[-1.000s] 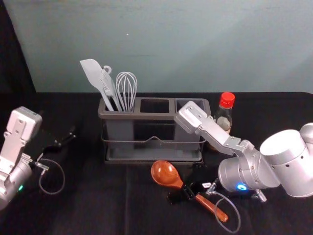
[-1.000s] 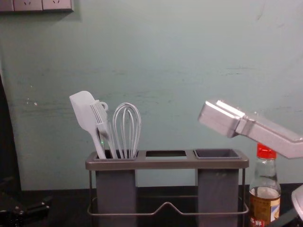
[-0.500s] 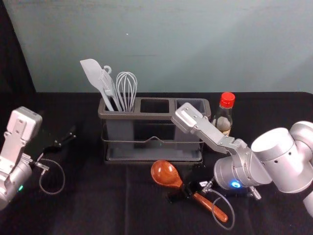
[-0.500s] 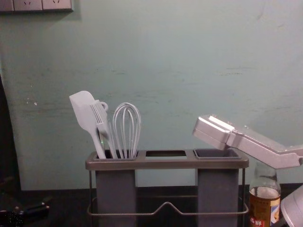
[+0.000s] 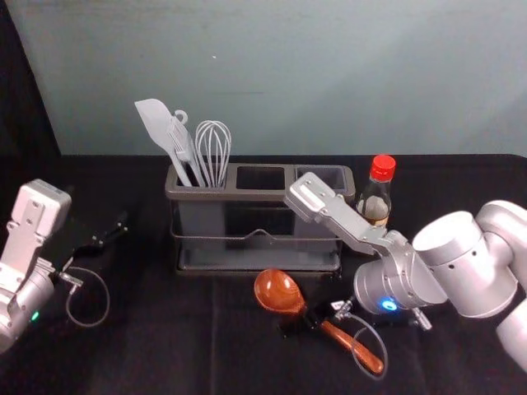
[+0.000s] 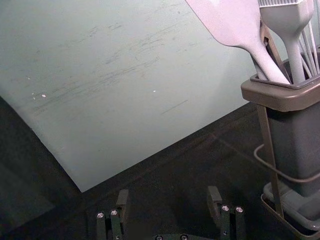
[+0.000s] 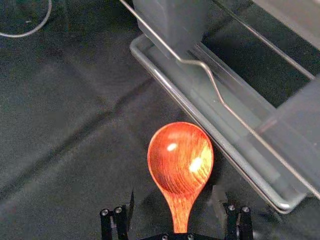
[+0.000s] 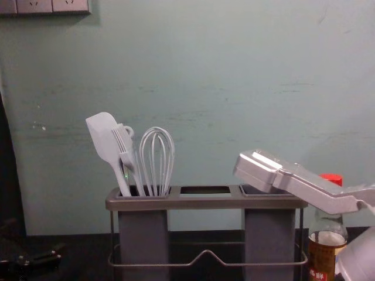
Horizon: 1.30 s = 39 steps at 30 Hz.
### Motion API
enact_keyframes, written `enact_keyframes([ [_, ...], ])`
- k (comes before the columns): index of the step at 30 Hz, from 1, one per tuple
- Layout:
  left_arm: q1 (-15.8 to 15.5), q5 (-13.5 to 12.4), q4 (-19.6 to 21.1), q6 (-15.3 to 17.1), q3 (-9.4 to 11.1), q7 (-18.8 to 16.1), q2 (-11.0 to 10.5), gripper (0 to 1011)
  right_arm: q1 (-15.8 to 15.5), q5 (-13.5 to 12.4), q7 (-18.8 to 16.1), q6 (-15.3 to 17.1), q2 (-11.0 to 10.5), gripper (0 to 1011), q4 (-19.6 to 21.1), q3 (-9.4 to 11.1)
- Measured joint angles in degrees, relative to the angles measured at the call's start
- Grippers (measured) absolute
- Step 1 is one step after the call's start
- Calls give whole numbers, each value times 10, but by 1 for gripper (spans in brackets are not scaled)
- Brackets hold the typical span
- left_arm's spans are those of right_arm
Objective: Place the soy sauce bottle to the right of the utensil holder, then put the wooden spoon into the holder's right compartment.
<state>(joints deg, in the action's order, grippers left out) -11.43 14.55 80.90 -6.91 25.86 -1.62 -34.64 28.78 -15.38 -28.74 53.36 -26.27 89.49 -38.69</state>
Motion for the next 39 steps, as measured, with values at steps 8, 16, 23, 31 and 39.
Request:
enact_keyframes([
  [8,0,0,0,0,0,0,0,1011,16,20,-5,-16,21,1004,-28,-10],
  [16,0,0,0,0,0,0,0,1012,25,37,-9,-23,35,1004,-42,-15],
  [23,0,0,0,0,0,0,0,1012,26,50,-14,-27,45,1004,-52,-20],
  [31,0,0,0,0,0,0,0,1011,25,64,-14,-31,50,1004,-56,-17],
  [39,0,0,0,0,0,0,0,1011,23,84,-11,-42,50,1004,-51,-19],
])
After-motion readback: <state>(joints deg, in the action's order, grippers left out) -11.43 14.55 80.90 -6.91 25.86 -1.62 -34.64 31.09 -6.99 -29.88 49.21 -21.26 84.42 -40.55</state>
